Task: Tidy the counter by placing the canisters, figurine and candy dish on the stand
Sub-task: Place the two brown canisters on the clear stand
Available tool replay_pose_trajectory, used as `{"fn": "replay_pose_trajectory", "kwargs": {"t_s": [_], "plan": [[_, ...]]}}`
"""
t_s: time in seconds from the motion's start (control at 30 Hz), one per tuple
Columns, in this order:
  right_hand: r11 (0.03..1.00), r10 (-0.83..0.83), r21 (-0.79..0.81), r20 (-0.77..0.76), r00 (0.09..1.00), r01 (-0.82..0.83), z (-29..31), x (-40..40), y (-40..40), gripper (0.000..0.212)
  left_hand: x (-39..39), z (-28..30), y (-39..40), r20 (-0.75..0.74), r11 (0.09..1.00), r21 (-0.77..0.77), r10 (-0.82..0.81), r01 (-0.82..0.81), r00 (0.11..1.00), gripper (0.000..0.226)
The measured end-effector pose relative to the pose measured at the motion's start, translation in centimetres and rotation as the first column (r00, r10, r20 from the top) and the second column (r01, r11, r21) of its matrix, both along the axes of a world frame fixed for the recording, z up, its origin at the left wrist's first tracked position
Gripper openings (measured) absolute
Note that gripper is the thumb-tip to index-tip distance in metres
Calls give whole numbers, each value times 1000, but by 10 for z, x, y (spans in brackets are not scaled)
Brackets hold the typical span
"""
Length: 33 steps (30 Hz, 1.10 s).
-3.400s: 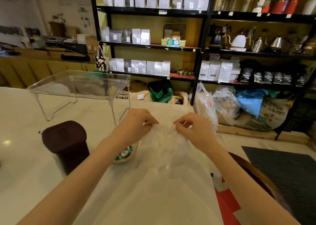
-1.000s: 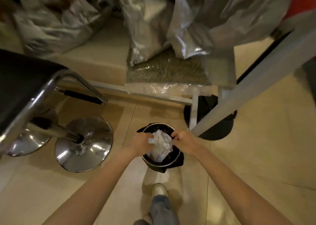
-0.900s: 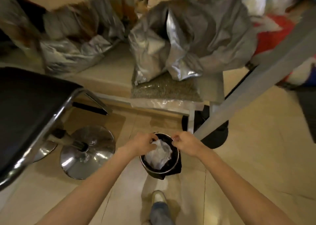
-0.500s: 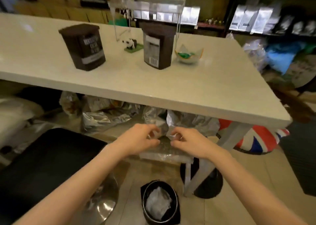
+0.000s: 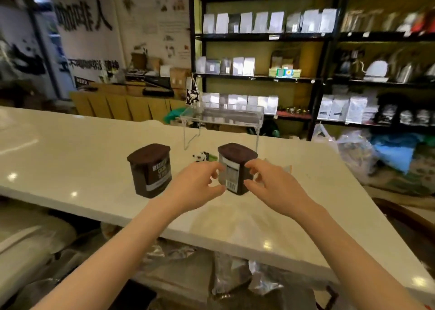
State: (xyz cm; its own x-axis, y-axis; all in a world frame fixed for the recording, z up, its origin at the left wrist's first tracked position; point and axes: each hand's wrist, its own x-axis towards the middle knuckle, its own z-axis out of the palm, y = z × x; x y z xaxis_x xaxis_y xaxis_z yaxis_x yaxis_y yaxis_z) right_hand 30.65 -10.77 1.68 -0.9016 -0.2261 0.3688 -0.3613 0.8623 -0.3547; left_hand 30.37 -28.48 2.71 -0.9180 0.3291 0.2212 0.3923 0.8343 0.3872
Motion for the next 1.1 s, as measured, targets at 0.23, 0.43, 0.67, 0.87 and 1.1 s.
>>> {"fn": "replay_pose_trajectory", "kwargs": {"t_s": [0.23, 0.43, 0.67, 0.87, 1.1], "plan": [[998, -68, -18, -40, 997, 67, 16, -61, 11, 40, -64, 16, 5, -147, 999, -14, 26, -28, 989, 51], [994, -95, -56, -36, 995, 93, -3, -91, 18, 49, -111, -5, 8, -175, 999, -22, 28, -32, 984, 68], [950, -27, -309, 86, 996, 53, -39, -105, 18, 77, -138, -48, 15, 17, 994, -112, -4, 6, 1000, 121], [826, 83, -558, 264, 961, 82, -61, -112, 18, 96, -144, -68, 27, 238, 924, 381, -145, 46, 960, 137], [817, 62, -575, 173, 983, 49, -59, -119, 19, 66, -152, -69, 29, 221, 864, 502, -179, 46, 959, 135]]}}
